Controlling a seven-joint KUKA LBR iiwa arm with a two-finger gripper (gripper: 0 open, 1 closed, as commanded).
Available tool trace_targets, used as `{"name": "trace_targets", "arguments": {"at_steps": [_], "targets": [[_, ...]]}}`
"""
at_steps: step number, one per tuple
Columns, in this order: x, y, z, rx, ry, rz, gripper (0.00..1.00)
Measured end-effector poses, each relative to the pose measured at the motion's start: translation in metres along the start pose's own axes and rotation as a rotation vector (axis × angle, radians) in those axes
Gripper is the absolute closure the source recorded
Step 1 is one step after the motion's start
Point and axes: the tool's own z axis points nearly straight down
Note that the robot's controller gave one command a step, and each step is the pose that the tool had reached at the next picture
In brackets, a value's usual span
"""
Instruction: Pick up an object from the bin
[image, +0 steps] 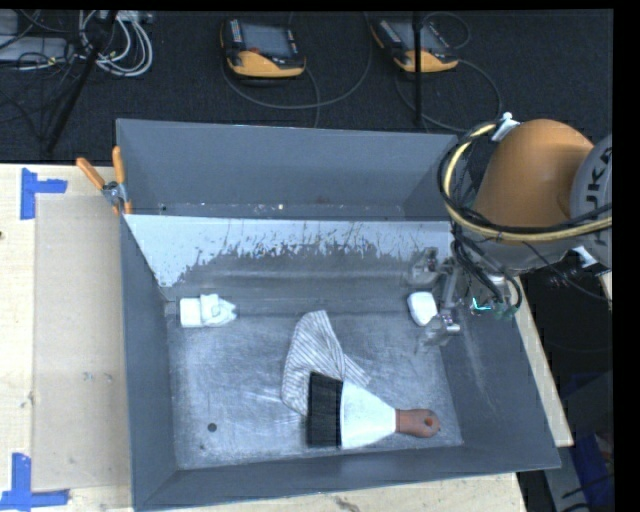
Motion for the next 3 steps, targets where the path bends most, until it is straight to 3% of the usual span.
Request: {"name": "trace_targets", "arguments": {"at_steps": [1, 2, 3], "targets": [[-0.002, 0.000, -0.004, 0.001, -0.007, -0.002, 0.00], [0.046, -0.001, 0.014, 0.001, -0.007, -0.099, 0.00], [0.060, 0.036, 0.037, 0.000, -0.006, 0.049, 0.00]]}}
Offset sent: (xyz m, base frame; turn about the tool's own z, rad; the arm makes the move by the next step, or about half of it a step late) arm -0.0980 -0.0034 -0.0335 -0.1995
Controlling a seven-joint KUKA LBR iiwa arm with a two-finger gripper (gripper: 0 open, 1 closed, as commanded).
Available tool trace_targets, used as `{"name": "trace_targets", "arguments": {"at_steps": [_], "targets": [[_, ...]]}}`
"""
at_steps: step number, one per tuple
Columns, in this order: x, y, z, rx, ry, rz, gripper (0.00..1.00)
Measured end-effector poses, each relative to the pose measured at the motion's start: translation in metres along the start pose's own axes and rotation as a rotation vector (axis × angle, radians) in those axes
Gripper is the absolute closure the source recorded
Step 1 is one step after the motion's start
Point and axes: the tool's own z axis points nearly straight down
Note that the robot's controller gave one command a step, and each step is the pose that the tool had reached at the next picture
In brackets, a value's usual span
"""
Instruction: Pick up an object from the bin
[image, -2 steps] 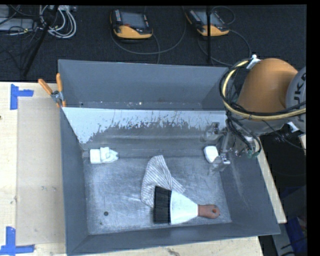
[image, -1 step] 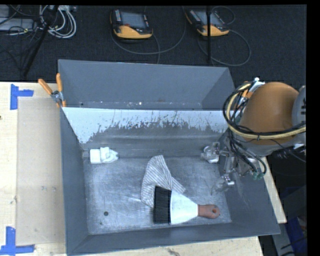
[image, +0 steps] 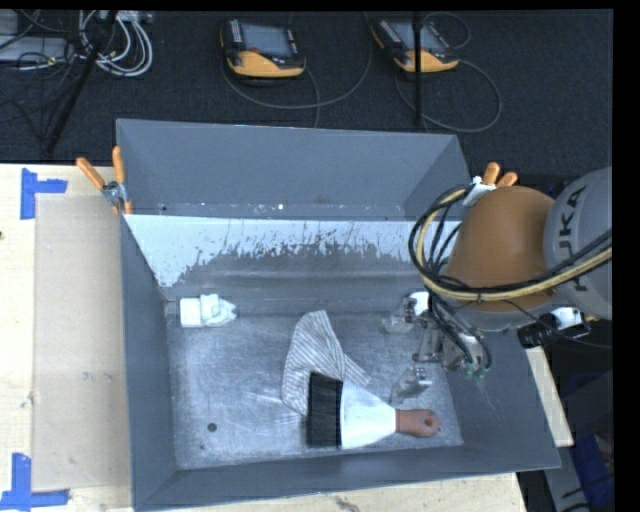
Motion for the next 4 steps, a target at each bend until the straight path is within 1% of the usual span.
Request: {"name": "trace_targets", "arguments": {"at_steps": [1, 2, 3, 4], "targets": [[0.014, -0.004, 0.002, 0.000, 0.002, 0.161, 0.00], [0.040, -0.054, 0.059, 0.001, -0.003, -0.108, 0.00], [0.051, -0.063, 0.077, 0.002, 0.003, -0.174, 1.00], [0.051, -0.063, 0.077, 0.002, 0.003, -0.174, 1.00]]}}
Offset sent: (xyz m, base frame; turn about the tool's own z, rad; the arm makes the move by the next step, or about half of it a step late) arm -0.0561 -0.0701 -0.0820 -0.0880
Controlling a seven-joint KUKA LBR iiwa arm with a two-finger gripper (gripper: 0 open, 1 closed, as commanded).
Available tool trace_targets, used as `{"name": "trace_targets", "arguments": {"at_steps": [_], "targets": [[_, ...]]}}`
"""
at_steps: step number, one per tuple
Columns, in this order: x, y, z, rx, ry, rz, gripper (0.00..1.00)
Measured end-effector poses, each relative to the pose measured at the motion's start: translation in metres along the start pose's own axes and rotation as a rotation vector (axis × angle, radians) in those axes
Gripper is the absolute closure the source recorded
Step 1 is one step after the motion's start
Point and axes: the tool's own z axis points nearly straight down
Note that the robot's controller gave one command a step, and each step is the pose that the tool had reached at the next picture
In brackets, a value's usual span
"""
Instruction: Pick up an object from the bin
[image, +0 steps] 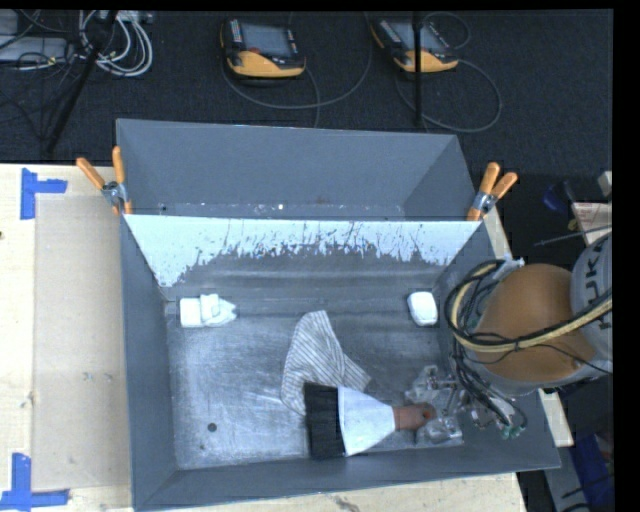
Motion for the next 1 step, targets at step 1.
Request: {"name": "trace_targets", "arguments": {"at_steps": [1], "targets": [[0.0009, 0.0004, -0.0029, 0.000, 0.000, 0.000, 1.00]]}}
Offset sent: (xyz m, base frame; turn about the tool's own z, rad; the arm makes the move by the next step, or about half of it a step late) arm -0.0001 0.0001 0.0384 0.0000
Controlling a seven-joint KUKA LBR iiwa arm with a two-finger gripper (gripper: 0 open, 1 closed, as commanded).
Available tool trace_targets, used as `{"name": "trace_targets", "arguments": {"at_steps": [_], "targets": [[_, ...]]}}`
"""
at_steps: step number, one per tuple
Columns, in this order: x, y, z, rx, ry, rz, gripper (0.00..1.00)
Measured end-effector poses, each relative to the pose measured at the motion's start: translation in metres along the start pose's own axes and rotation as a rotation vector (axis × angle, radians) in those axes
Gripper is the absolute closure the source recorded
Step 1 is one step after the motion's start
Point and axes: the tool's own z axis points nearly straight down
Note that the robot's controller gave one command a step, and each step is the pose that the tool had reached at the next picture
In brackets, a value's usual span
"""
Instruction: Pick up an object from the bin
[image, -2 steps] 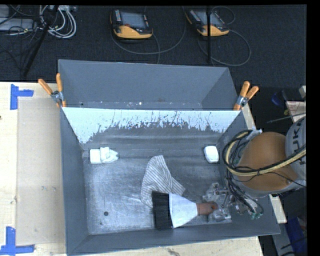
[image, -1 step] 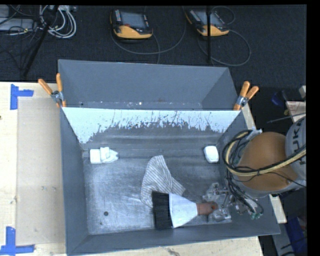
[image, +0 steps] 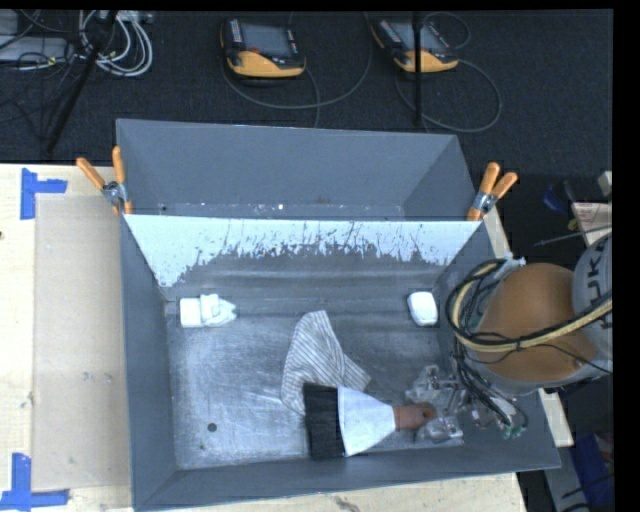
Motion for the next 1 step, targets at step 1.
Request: {"name": "trace_targets", "arguments": {"at_steps": [1], "targets": [[-0.0005, 0.0009, -0.0089, 0.000, -0.007, 0.000, 1.00]]}}
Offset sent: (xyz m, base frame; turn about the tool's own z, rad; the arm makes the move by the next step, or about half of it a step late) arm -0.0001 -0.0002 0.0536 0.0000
